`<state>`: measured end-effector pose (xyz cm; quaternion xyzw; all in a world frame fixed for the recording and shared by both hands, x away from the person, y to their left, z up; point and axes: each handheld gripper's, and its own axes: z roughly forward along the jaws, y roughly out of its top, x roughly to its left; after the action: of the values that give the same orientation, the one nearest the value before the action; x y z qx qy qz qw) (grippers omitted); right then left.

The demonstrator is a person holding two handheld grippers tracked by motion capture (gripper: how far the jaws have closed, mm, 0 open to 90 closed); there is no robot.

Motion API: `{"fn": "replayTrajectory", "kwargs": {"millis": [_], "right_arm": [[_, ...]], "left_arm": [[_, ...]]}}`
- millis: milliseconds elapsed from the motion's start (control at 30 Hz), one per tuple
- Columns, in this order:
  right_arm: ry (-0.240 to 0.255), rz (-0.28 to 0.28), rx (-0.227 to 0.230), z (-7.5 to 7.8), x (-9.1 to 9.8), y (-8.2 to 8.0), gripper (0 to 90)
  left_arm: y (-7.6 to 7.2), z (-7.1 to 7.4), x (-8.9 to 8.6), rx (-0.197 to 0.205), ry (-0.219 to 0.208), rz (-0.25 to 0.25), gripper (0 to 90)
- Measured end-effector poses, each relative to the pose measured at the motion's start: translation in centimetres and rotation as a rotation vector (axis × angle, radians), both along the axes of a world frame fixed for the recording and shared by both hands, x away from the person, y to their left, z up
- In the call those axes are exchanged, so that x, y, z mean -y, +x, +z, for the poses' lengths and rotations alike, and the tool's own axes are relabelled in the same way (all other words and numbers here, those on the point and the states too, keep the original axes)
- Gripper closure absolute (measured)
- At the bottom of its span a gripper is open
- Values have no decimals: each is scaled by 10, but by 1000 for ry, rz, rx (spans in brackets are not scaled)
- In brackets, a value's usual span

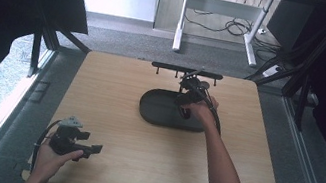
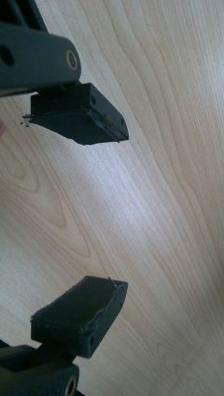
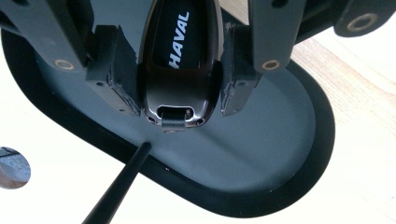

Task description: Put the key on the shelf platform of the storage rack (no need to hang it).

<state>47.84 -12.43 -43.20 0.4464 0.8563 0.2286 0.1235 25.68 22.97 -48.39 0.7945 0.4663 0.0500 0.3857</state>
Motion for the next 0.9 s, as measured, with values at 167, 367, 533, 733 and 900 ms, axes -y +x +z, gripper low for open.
{"fn": "replayTrajectory", "kwargs": {"millis": [167, 367, 533, 733, 900], "right_arm": [[-8, -3, -1, -6, -4, 3, 506], [-24, -2, 2, -14, -7, 5, 506], [-32, -6, -2, -23, -8, 5, 506], [-46, -4, -14, -32, -6, 6, 506], [-49, -17, -24, -40, -4, 7, 506]], "left_arm": [[0, 0, -1, 0, -2, 1, 238], [0, 0, -1, 1, -1, 0, 238], [0, 0, -1, -1, -1, 2, 238], [0, -1, 0, -2, 1, 1, 238], [0, -1, -1, 0, 3, -1, 238]]}}
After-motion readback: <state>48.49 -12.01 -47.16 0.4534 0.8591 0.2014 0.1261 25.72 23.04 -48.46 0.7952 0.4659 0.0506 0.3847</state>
